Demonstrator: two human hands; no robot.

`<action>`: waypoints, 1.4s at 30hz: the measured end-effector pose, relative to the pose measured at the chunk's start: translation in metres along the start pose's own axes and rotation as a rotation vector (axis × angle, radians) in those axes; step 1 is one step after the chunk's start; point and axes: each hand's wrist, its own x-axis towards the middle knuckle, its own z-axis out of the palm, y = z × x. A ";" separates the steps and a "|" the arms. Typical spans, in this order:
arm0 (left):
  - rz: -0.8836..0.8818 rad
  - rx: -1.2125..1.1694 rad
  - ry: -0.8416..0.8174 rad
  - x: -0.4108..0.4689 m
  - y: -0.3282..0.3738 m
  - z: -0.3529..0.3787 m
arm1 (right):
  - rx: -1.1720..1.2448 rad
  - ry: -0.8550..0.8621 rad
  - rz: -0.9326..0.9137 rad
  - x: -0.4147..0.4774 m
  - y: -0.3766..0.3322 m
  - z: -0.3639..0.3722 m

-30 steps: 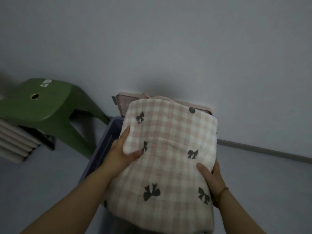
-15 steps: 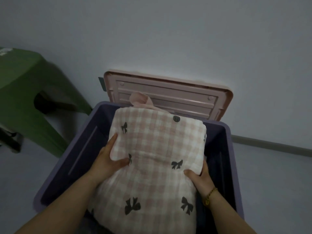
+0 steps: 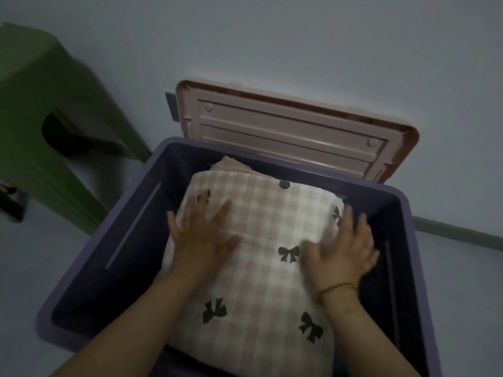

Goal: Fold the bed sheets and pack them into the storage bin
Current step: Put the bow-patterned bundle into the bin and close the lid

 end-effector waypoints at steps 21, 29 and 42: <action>0.144 0.140 0.094 0.057 -0.021 0.171 | -0.480 0.083 -0.391 0.071 0.039 0.154; 0.071 0.139 -0.241 0.065 -0.011 0.152 | -0.537 -0.194 -0.350 0.079 0.028 0.143; 0.113 -0.054 -0.488 0.031 -0.004 0.120 | -0.279 0.433 -0.625 0.180 -0.095 -0.025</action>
